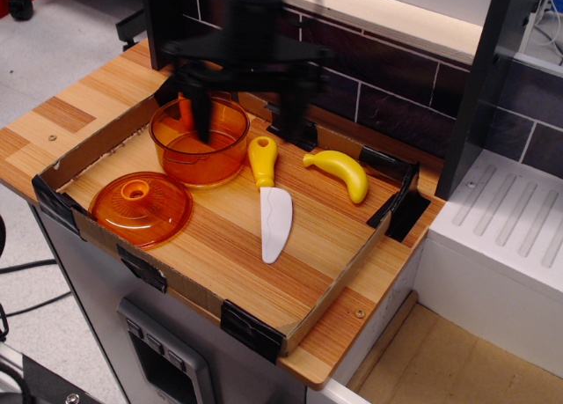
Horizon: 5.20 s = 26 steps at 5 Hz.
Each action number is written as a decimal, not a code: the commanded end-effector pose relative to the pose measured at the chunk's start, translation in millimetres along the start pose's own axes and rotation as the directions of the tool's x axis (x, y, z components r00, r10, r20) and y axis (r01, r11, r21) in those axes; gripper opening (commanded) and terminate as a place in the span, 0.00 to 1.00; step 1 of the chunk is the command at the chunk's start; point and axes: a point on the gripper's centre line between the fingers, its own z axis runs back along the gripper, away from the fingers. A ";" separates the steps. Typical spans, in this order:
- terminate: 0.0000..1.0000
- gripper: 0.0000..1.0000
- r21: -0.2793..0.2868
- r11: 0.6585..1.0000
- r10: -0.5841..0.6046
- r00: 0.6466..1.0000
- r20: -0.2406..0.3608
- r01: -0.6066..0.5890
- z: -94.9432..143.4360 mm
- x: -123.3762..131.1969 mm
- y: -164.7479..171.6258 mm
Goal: Put banana in pot
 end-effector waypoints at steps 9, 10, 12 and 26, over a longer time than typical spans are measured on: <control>0.00 1.00 -0.155 0.713 0.697 0.716 0.047 -0.684 -54.6 41.8 -72.3; 0.00 1.00 -0.148 0.709 0.701 0.712 0.041 -0.690 -61.6 41.8 -73.7; 0.00 1.00 -0.120 0.717 0.695 0.718 0.045 -0.686 -69.9 40.4 -82.1; 0.00 1.00 -0.182 0.768 0.640 0.747 0.181 -0.614 -24.3 97.6 32.1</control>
